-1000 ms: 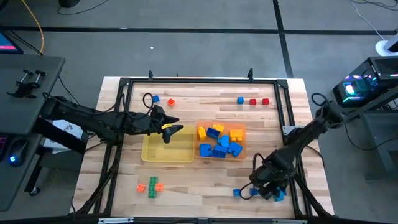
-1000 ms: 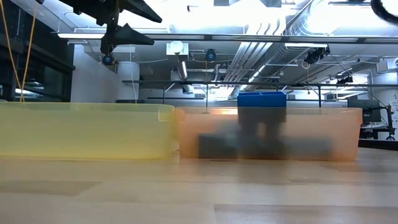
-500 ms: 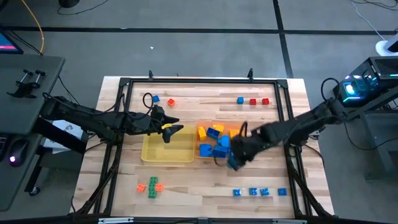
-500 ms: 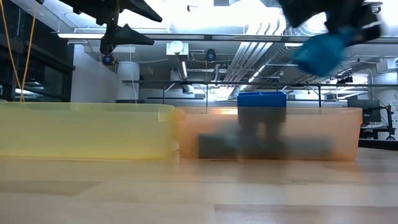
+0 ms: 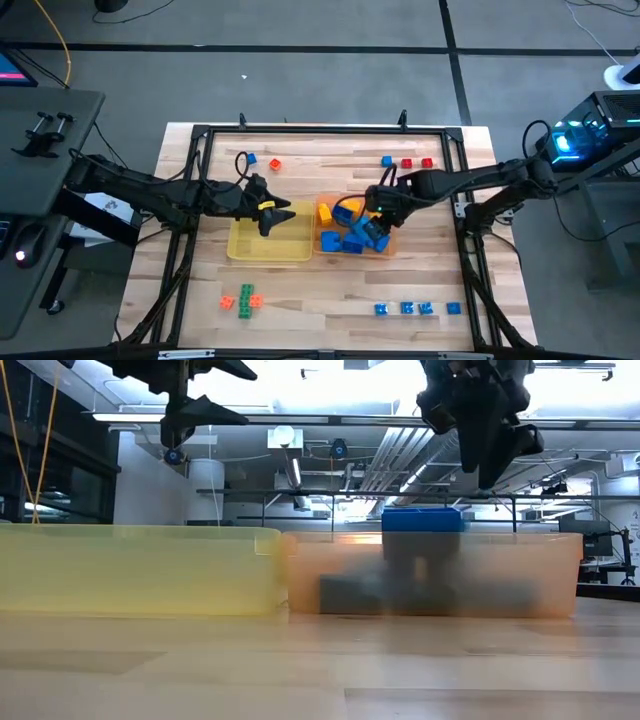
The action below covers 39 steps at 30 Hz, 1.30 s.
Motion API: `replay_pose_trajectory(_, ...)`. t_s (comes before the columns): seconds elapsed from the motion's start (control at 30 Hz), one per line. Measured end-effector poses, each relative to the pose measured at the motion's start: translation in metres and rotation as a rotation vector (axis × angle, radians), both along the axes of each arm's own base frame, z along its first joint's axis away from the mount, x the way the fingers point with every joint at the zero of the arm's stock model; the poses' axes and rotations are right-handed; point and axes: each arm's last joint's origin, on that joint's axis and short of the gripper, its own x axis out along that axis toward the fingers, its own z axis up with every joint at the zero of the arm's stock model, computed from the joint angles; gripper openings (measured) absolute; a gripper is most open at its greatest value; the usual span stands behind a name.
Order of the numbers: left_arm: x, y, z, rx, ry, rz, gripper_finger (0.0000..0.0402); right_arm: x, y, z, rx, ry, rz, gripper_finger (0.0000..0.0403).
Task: Sort blocks by size
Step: Put the small blue game piece into the yellow bin
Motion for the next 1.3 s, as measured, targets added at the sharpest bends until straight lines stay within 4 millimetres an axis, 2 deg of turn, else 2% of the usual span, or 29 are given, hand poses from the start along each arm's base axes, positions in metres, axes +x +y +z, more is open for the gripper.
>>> replay_pose_trajectory(0.17,0.000,0.000,0.001,0.000,-0.005,0.002,0.0237,-0.002,-0.006,0.000,-0.002,0.018,-0.017,0.0209)
replay_pose_trajectory(0.27,0.002,0.010,0.012,0.010,0.038,0.010,0.0235,-0.002,-0.007,0.010,-0.030,-0.014,0.004,0.0215)
replay_pose_trajectory(0.4,0.000,0.046,0.041,0.096,0.300,0.095,0.0225,-0.006,-0.009,0.040,-0.148,-0.078,-0.004,0.0217)
replay_pose_trajectory(0.5,0.000,0.083,0.062,0.173,0.522,0.185,0.0213,-0.012,-0.014,0.066,-0.253,-0.122,-0.052,0.0217)
replay_pose_trajectory(0.6,-0.001,0.123,0.065,0.193,0.732,0.266,0.0202,-0.019,-0.019,0.090,-0.322,-0.179,-0.099,0.0217)
replay_pose_trajectory(0.67,-0.001,0.148,0.052,0.143,0.857,0.303,0.0198,-0.022,-0.020,0.102,-0.346,-0.220,-0.117,0.0217)
replay_pose_trajectory(0.77,-0.007,0.181,0.022,0.030,1.043,0.348,0.0193,-0.025,-0.020,0.115,-0.356,-0.266,-0.137,0.0217)
replay_pose_trajectory(0.93,-0.018,0.220,-0.031,-0.155,1.199,0.518,0.0193,-0.026,-0.013,0.119,-0.333,-0.285,-0.153,0.0218)
replay_pose_trajectory(1.1,-0.024,0.239,-0.061,-0.305,1.206,0.682,0.0193,-0.025,-0.005,0.106,-0.315,-0.246,-0.155,0.0218)
replay_pose_trajectory(1.3,-0.013,0.249,-0.080,-0.371,1.088,0.741,0.0193,-0.025,-0.003,0.091,-0.305,-0.206,-0.181,0.0218)
